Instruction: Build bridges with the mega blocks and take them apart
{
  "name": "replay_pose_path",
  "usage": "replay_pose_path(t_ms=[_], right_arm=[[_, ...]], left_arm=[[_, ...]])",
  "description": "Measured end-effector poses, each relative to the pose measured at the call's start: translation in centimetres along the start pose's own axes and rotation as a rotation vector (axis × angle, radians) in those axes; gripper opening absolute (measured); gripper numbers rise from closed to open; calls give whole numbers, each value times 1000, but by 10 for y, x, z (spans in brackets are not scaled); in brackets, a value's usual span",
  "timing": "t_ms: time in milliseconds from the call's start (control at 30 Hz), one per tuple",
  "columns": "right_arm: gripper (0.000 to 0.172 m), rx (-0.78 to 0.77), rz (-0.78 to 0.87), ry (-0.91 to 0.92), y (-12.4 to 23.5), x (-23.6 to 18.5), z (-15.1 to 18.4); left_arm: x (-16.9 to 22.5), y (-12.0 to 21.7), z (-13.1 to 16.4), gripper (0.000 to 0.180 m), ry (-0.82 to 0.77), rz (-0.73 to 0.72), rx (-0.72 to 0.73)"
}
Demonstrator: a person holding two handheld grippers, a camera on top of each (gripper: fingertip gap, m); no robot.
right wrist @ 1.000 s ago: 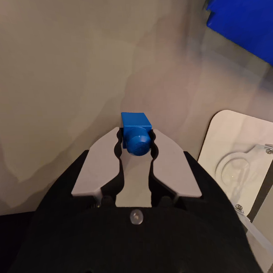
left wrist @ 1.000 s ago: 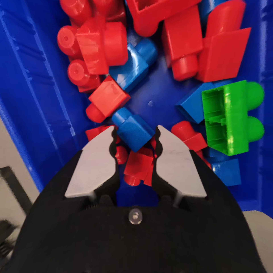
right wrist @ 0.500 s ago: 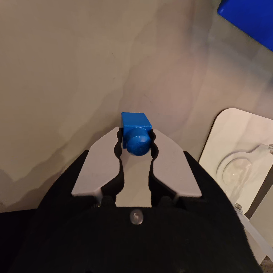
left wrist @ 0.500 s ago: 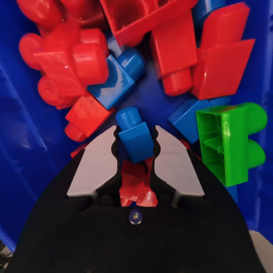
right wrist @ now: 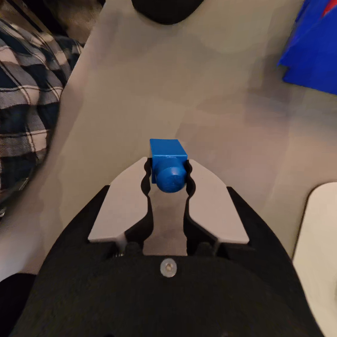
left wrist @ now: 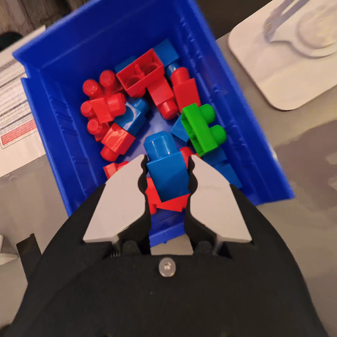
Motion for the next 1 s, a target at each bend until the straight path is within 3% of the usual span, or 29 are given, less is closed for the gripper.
replay_pose_path(t_ms=[133,233,267,400,600,700,800,867,1000], right_arm=[[40,-82,26,1,-14,3,29],[72,-177,64,-2,-20,2,52],[76,-181,84,-9,-17,2,54],[68,-69,157,-23,17,4,43],[50,465,161,-261,89,20,-41],[55,436,133,-325,81,26,-47],[47,477,74,-349,71,23,-56],[37,499,65,-362,71,23,-53],[36,503,58,-377,68,17,-40]], left_arm=[[27,28,1,41,-43,42,88],[57,47,1,41,-74,96,162],[69,53,0,41,-97,117,189],[116,70,-3,41,-201,169,280],[194,72,-10,41,-471,113,360],[219,68,-15,41,-598,7,351],[235,65,-17,41,-696,-50,346],[242,64,-16,41,-728,-28,376],[254,58,-10,42,-762,63,391]])
Point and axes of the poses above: each gripper's, where its closed fingertips meet, y back along the fingers, z out of its underside, x = y × z across the jaws, the point moved 2 cm from there along y, back along the fingers, and after that the axes turned 4 degrees about y, right-handed, at the moved point
